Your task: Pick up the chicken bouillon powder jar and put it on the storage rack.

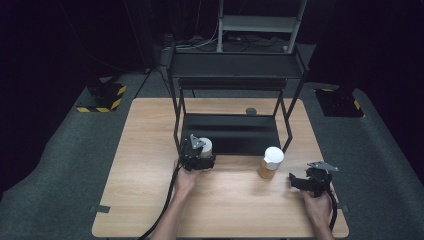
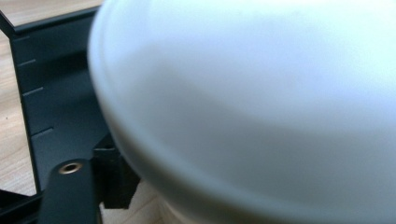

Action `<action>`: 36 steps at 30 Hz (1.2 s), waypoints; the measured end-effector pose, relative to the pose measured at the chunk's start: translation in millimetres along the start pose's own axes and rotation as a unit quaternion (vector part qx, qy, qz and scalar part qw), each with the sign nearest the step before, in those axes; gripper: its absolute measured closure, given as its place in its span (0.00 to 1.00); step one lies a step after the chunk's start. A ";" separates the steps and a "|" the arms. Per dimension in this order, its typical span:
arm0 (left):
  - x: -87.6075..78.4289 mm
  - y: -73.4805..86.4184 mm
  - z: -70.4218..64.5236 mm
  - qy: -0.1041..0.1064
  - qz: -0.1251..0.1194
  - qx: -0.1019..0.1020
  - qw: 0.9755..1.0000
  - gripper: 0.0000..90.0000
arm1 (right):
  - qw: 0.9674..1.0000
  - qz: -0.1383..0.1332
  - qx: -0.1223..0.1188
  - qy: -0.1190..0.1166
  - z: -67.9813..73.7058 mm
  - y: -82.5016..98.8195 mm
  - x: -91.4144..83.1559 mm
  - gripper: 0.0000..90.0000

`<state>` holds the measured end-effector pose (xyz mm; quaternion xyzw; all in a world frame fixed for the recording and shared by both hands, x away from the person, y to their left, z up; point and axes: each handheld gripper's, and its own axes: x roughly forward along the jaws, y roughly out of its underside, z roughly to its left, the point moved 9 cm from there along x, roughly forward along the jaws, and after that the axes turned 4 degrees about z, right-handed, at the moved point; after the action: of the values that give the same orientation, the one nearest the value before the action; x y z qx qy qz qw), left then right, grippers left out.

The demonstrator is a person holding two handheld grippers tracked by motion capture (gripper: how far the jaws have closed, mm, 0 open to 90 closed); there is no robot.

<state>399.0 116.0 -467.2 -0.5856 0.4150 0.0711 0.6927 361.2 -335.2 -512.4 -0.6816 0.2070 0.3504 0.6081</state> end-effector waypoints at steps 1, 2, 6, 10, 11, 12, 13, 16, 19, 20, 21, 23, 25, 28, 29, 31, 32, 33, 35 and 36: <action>0.0 0.0 0.0 0.000 0.000 0.000 1.000 0.30 | 1.000 0.000 0.000 0.000 0.0 0.0 0.0 0.04; 1.2 -0.5 -0.3 0.000 -0.001 0.001 1.000 0.32 | 1.000 0.000 0.000 0.000 0.0 0.0 0.0 0.04; 2.9 -0.9 -0.1 0.003 -0.005 0.002 1.000 0.36 | 1.000 0.000 0.000 0.000 0.0 0.0 -0.1 0.04; 3.2 -0.9 -2.9 -0.007 -0.009 0.011 1.000 0.37 | 1.000 0.000 0.000 0.000 0.0 0.1 -0.1 0.04; 3.2 -0.9 -2.9 -0.007 -0.009 0.011 1.000 0.37 | 1.000 0.000 0.000 0.000 0.0 0.1 -0.1 0.04; 2.8 -1.1 -4.4 -0.011 -0.010 0.015 1.000 0.37 | 1.000 0.000 0.000 0.000 0.0 0.0 -0.1 0.04; 2.8 -1.1 -4.4 -0.011 -0.010 0.015 1.000 0.37 | 1.000 0.000 0.000 0.000 0.0 0.0 -0.1 0.04; 0.4 -2.2 -6.5 -0.015 -0.011 0.021 1.000 0.38 | 1.000 0.000 0.000 0.000 0.0 0.1 -0.1 0.04; -1.7 -3.1 -6.7 -0.014 -0.013 0.021 1.000 0.39 | 1.000 0.000 0.000 0.000 0.0 0.1 -0.1 0.04; -3.2 -3.9 -6.0 -0.014 -0.012 0.024 1.000 0.39 | 1.000 0.000 0.000 0.000 0.0 0.1 -0.1 0.04; -4.3 -4.5 -5.7 -0.012 -0.012 0.022 1.000 0.39 | 1.000 0.000 0.000 0.000 0.0 0.1 -0.1 0.04; -7.2 -6.5 -3.2 -0.008 -0.003 0.020 1.000 0.39 | 1.000 0.000 0.000 0.000 0.1 0.1 -0.1 0.04; -8.4 -6.8 -2.6 -0.008 0.001 0.021 1.000 0.40 | 1.000 -0.001 0.000 -0.001 0.0 0.1 -0.1 0.04; -12.5 -7.5 -0.3 -0.004 0.005 0.023 1.000 0.40 | 1.000 -0.001 0.000 0.000 0.1 0.1 -0.1 0.05; -12.5 -7.5 -0.3 -0.004 0.005 0.023 1.000 0.40 | 1.000 -0.001 0.000 0.000 0.1 0.1 -0.1 0.04; -15.6 -9.4 -0.1 0.000 0.008 0.026 1.000 0.40 | 1.000 -0.001 0.000 0.000 0.1 0.1 -0.1 0.04; -17.3 -10.7 -0.6 0.000 0.009 0.030 1.000 0.40 | 1.000 -0.001 0.000 0.000 0.1 0.1 -0.1 0.05; -20.4 -13.6 -1.7 0.003 0.012 0.037 0.999 0.40 | 1.000 -0.001 0.000 0.000 0.1 0.1 -0.1 0.05; -24.4 -17.9 -2.4 0.008 0.013 0.043 0.999 0.40 | 1.000 -0.001 0.000 0.000 0.1 0.1 -0.1 0.05; -26.1 -20.0 -2.6 0.012 0.014 0.043 0.999 0.40 | 1.000 0.000 0.000 0.000 0.1 0.1 -0.1 0.05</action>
<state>392.6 117.8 -434.9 -0.5497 0.4343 0.0562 0.7114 361.1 -335.1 -512.4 -0.6816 0.2065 0.3504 0.6083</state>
